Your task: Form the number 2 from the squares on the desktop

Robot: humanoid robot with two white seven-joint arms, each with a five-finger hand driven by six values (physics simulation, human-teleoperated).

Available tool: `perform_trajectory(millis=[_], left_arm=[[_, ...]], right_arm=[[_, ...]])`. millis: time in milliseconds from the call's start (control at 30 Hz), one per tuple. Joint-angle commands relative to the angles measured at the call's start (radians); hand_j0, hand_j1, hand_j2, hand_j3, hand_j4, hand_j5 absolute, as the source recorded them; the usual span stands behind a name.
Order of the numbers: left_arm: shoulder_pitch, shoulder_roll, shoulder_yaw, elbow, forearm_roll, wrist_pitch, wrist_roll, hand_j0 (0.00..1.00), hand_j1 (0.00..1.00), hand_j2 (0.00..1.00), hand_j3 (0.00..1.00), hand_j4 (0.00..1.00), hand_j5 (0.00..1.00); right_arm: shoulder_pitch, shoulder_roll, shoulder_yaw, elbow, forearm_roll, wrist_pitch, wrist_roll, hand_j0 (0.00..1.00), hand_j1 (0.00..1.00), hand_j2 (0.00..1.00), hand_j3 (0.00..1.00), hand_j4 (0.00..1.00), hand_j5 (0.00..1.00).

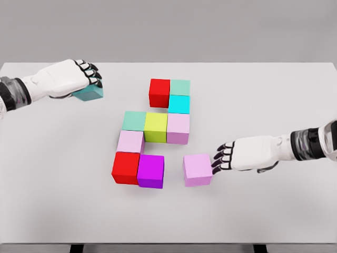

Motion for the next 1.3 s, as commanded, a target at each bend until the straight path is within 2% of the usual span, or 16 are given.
perform_trajectory(millis=[0, 133, 333, 367, 433, 500, 567, 600, 767, 900, 1267], left_arm=[[0.0, -0.032, -0.002, 0.018, -0.003, 0.001, -0.005, 0.69, 0.69, 0.69, 0.69, 0.69, 0.69], [-0.029, -0.068, -0.005, 0.064, -0.023, 0.001, -0.017, 0.69, 0.69, 0.69, 0.69, 0.69, 0.69], [-0.069, -0.114, -0.045, 0.124, -0.037, 0.001, -0.032, 0.71, 0.71, 0.71, 0.71, 0.71, 0.71], [-0.077, -0.127, -0.046, 0.131, -0.051, 0.001, -0.032, 0.71, 0.71, 0.71, 0.71, 0.71, 0.71], [-0.087, -0.148, -0.046, 0.145, -0.068, 0.001, -0.032, 0.71, 0.71, 0.71, 0.71, 0.71, 0.71], [-0.098, -0.165, -0.046, 0.151, -0.079, 0.001, -0.032, 0.71, 0.71, 0.71, 0.71, 0.71, 0.71], [-0.106, -0.174, -0.052, 0.153, -0.089, 0.001, -0.034, 0.71, 0.71, 0.71, 0.71, 0.71, 0.71], [-0.11, -0.174, -0.062, 0.153, -0.089, 0.001, -0.034, 0.71, 0.71, 0.71, 0.71, 0.71, 0.71], [-0.141, -0.203, -0.083, 0.197, -0.099, 0.001, -0.055, 0.72, 0.72, 0.72, 0.72, 0.72, 0.72], [-0.158, -0.242, -0.085, 0.229, -0.131, 0.001, -0.063, 0.72, 0.72, 0.72, 0.72, 0.72, 0.72], [-0.175, -0.271, -0.126, 0.226, -0.131, 0.001, -0.071, 0.72, 0.72, 0.72, 0.72, 0.72, 0.72]], right_arm=[[0.002, 0.0, -0.001, 0.0, -0.051, 0.002, -0.003, 0.99, 0.99, 0.99, 0.99, 0.99, 0.99], [0.005, 0.005, 0.001, 0.0, -0.077, 0.002, -0.004, 0.99, 0.99, 0.99, 0.99, 0.99, 0.99], [-0.014, -0.069, 0.005, 0.008, -0.077, 0.002, -0.004, 0.99, 0.99, 0.99, 0.99, 0.99, 0.99], [-0.028, -0.075, 0.037, 0.008, -0.077, 0.002, -0.004, 0.99, 0.99, 0.99, 0.99, 0.99, 0.99], [-0.075, -0.084, 0.117, 0.011, -0.086, 0.002, -0.006, 0.99, 0.99, 0.99, 0.99, 0.99, 0.99], [-0.176, -0.118, 0.21, 0.024, -0.123, 0.002, -0.037, 1.0, 1.0, 1.0, 1.0, 1.0, 1.0], [-0.322, -0.147, 0.384, 0.023, -0.14, 0.002, -0.099, 0.99, 0.99, 0.99, 0.99, 0.99, 0.99], [-0.345, -0.147, 0.43, 0.023, -0.135, 0.002, -0.124, 0.99, 0.99, 0.99, 0.99, 0.99, 0.99], [-0.353, -0.135, 0.468, 0.015, -0.135, 0.002, -0.133, 0.99, 0.99, 0.99, 0.99, 0.99, 0.99], [-0.353, -0.089, 0.468, 0.012, -0.138, 0.002, -0.133, 0.99, 0.99, 0.99, 0.99, 0.99, 0.99], [-0.353, -0.052, 0.455, 0.023, -0.134, 0.002, -0.126, 0.99, 0.99, 0.99, 0.99, 0.99, 0.99]])
